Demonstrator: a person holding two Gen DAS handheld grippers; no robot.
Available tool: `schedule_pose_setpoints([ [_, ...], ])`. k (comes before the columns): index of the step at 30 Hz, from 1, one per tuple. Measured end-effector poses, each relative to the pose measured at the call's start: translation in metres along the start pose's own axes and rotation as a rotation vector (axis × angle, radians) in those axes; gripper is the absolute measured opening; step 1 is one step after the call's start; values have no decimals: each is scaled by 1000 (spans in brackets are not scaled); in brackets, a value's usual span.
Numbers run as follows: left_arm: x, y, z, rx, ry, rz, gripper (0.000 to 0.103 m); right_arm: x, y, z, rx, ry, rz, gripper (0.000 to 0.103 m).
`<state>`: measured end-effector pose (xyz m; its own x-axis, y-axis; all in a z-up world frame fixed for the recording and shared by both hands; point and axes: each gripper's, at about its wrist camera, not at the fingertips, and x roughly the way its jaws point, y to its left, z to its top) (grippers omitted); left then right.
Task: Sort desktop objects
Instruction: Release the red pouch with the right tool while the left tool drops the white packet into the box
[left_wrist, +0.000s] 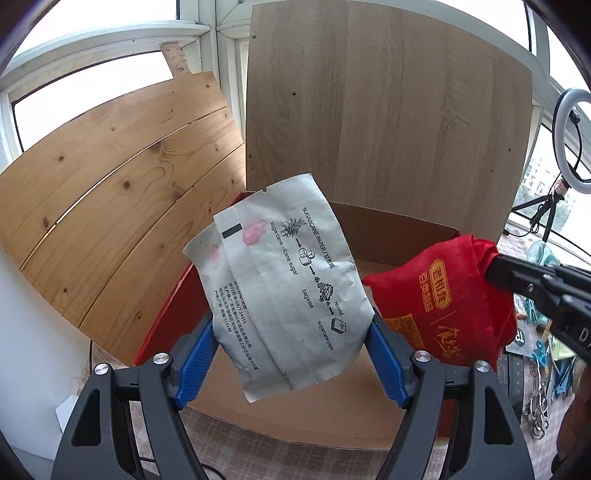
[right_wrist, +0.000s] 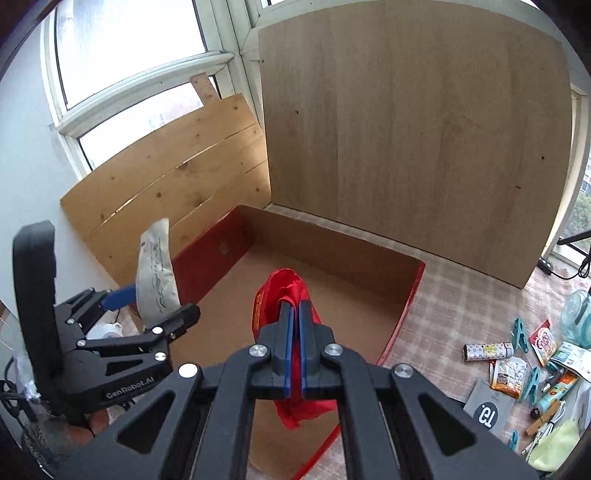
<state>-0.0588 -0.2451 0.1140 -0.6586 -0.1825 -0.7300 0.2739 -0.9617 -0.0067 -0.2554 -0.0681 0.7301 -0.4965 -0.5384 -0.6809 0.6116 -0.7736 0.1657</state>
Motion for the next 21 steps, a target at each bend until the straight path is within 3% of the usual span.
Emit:
schedule_pose_setpoints([
  [5, 7, 6, 4, -15, 27, 11, 76, 22, -1, -3, -23, 72, -64, 7],
  [7, 11, 7, 3, -16, 51, 39, 80, 22, -2, -4, -35, 83, -102, 24],
  [9, 13, 6, 2, -22, 70, 69, 81, 10, -3, -4, -37, 37, -110, 49],
  [12, 13, 6, -2, -44, 82, 104, 82, -10, -5, -2, -39, -22, -100, 56],
  [16, 9, 9, -4, -70, 62, 65, 83, -28, -10, 0, -26, -45, -68, 57],
  [19, 4, 9, -2, -77, 73, -28, 86, -38, -15, -1, -14, -53, -49, 58],
  [21, -3, 10, -1, -101, 73, -137, 93, -42, -18, -2, -6, -55, -44, 58],
])
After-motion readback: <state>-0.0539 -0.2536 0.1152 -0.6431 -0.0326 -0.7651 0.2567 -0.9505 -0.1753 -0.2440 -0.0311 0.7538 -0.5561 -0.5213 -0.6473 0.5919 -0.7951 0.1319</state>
